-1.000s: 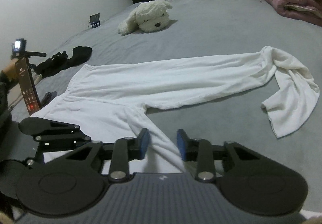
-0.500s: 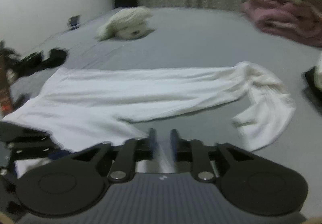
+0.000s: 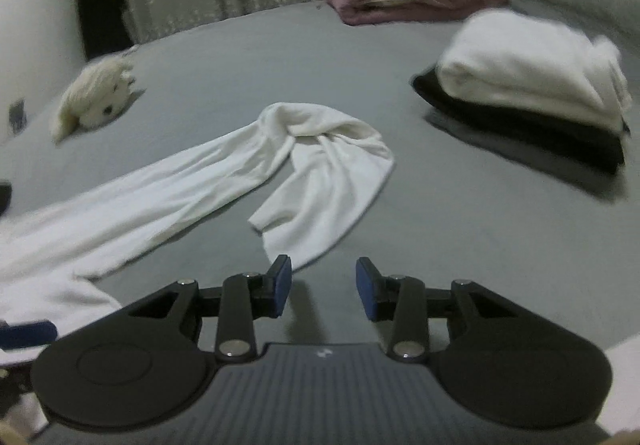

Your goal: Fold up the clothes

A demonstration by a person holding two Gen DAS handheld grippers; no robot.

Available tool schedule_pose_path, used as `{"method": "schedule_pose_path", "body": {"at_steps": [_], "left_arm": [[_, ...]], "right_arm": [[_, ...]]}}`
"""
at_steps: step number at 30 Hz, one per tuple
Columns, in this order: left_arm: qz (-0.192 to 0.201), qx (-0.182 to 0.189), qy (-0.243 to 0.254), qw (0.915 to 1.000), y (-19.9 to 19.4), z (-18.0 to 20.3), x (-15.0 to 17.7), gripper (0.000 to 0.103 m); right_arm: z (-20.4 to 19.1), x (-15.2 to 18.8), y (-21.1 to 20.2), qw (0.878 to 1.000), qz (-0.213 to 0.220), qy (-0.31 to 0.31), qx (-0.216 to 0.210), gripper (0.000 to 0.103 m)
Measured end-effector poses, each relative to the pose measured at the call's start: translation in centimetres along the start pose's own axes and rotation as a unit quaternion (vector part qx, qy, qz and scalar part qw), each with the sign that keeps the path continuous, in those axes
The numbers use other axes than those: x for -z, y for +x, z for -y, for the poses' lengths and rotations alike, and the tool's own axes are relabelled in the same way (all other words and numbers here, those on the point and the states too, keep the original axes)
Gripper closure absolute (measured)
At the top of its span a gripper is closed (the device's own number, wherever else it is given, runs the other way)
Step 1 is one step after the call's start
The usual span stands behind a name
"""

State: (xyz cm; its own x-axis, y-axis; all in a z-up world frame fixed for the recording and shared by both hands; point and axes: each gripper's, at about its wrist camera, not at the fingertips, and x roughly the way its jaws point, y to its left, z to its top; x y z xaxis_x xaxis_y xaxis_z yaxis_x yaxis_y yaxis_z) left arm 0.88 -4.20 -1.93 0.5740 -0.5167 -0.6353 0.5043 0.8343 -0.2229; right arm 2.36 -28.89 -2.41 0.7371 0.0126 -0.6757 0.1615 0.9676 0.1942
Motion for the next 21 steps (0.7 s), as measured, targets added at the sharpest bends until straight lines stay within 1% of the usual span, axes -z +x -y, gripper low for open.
{"method": "schedule_pose_path", "body": {"at_steps": [3, 6, 9, 11, 16, 17, 18, 19, 20, 21], "left_arm": [[0.001, -0.009, 0.001, 1.0000, 0.4, 0.4, -0.5, 0.055], [-0.005, -0.014, 0.006, 0.9999, 0.9, 0.4, -0.4, 0.055], [-0.009, -0.025, 0.006, 0.9996, 1.2, 0.2, -0.4, 0.055], [-0.010, -0.020, -0.004, 0.9997, 1.3, 0.0, -0.6, 0.055], [-0.016, -0.018, -0.012, 0.9996, 1.6, -0.6, -0.6, 0.055], [-0.018, -0.019, -0.013, 0.9996, 1.7, -0.7, -0.6, 0.055], [-0.019, -0.020, -0.014, 0.9995, 1.8, -0.9, -0.6, 0.055], [-0.020, -0.021, -0.014, 0.9995, 1.8, -1.0, -0.6, 0.055], [-0.021, -0.022, -0.015, 0.9994, 1.9, -1.1, -0.5, 0.055], [-0.021, -0.022, -0.016, 0.9994, 1.8, -1.2, -0.6, 0.055]], "right_arm": [[1.3, -1.7, 0.5, 0.998, -0.011, 0.055, -0.004, 0.063], [1.9, -3.8, 2.1, 0.997, -0.014, 0.069, 0.002, 0.063], [2.3, -5.0, 4.5, 0.998, -0.015, 0.056, 0.035, 0.063], [2.6, -5.6, 6.2, 0.997, -0.015, 0.044, 0.056, 0.063], [1.8, -6.6, 8.6, 0.997, 0.009, -0.013, 0.080, 0.064], [1.6, -6.9, 9.0, 0.996, 0.012, -0.025, 0.082, 0.073], [1.3, -7.1, 9.3, 0.996, 0.014, -0.035, 0.081, 0.090], [1.0, -7.3, 9.5, 0.995, 0.015, -0.046, 0.082, 0.098], [0.6, -7.5, 9.5, 0.994, 0.019, -0.063, 0.090, 0.101], [0.1, -7.7, 9.3, 0.991, 0.029, -0.084, 0.099, 0.101]]}}
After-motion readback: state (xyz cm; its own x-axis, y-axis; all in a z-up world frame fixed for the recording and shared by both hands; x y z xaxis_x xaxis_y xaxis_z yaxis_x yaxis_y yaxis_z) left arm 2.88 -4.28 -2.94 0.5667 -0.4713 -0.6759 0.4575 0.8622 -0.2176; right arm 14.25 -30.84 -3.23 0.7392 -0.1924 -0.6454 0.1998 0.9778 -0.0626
